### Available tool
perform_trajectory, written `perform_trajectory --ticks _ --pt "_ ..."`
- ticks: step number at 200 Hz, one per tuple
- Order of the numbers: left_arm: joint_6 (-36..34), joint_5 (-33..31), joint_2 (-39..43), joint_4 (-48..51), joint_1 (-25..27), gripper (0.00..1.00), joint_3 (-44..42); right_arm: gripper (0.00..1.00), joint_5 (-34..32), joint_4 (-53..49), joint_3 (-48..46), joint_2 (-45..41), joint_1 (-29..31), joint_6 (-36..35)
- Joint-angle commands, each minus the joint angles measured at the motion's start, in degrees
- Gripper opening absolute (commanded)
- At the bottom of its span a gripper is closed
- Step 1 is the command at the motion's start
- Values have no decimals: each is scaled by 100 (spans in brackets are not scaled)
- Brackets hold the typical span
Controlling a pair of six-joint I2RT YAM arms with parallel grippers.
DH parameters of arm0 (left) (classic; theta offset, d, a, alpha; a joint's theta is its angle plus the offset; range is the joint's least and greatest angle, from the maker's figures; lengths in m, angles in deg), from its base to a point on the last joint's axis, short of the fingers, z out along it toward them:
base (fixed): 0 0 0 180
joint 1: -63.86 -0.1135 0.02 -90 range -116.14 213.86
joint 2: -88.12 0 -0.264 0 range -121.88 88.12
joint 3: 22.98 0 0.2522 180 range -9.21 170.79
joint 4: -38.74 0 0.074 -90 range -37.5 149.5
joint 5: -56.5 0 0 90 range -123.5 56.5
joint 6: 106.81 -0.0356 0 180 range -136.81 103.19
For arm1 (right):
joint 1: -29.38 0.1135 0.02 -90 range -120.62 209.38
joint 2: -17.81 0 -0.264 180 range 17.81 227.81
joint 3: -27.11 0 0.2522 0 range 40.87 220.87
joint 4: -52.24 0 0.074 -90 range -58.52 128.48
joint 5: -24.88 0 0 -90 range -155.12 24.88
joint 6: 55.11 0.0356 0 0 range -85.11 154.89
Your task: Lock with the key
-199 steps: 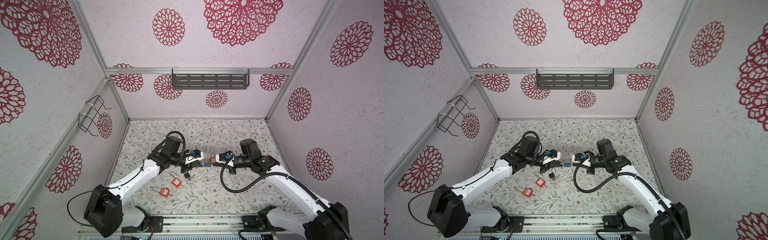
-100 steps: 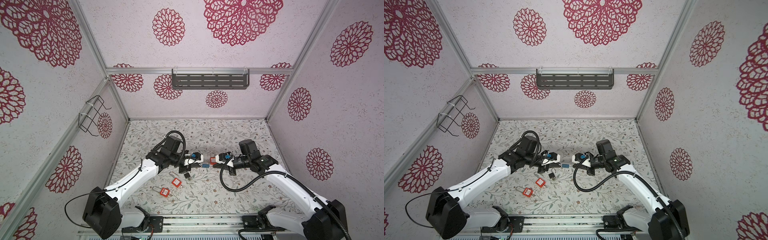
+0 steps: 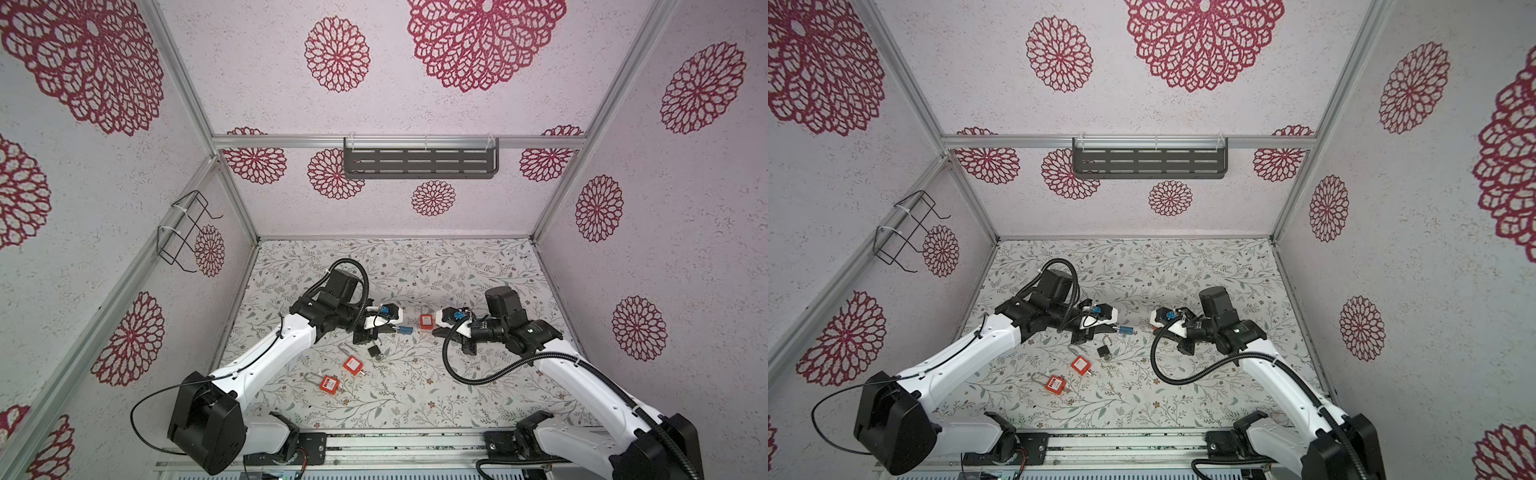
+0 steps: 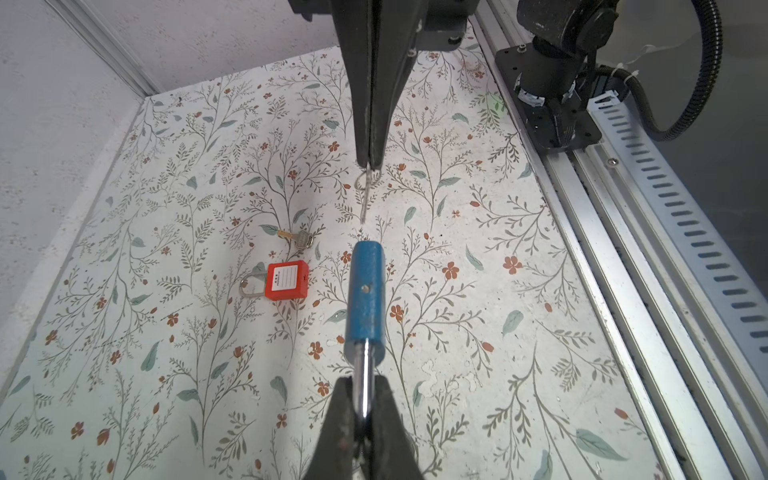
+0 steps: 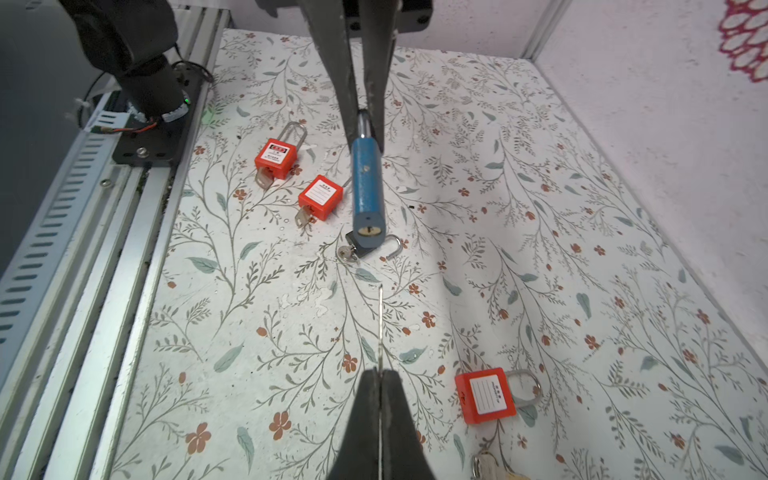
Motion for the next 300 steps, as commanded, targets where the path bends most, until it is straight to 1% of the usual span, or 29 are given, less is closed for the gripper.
perform_trajectory --ticks 1,24,37,50,60,86,113,116,122,145,172,203,253,300 --pt "-597 192 -351 854 -61 0 525 0 -243 778 -174 -147 -59 1023" --pt "-1169 28 -978 1876 -51 0 1269 0 -358 1537 -343 -335 -58 2267" --pt "-1416 -15 -1356 2355 -48 0 1678 0 -594 1829 -514 -481 -60 2730" --pt "-1707 6 -1737 2830 -41 0 2077 0 -1059 1934 -723 -669 -60 3042" --pt "-1833 -16 -1992 3117 -8 0 2356 0 -1385 1892 -860 -823 -56 3155" --pt "-2143 -295 -2706 3733 197 0 3066 0 -2188 1772 -1169 -1210 -59 3631" --pt "-2156 -604 -3309 4154 302 0 3744 0 -2535 1745 -1443 -1418 -57 4196" --pt "-2179 -622 -3531 4223 306 0 3833 0 -2582 1735 -1465 -1431 -60 4244" --pt "-2204 -653 -3708 4359 319 0 4010 0 -2691 1713 -1506 -1443 -59 4337" --pt "-2224 -898 -4150 4615 457 0 4486 0 -3118 1561 -1574 -1522 -61 4516" --pt "-2127 -1425 -4588 4674 696 0 4788 0 -3049 1583 -1628 -1585 -68 4506" --pt "-2017 -1539 -4878 4729 896 0 5076 0 -3227 1521 -1691 -1559 -64 4734" --pt "-1848 -1741 -5386 4764 1213 0 5402 0 -3456 1474 -1947 -1876 -60 5123" --pt "-1748 -1716 -5514 4785 1331 0 5499 0 -3479 1369 -2168 -2242 -63 5298"
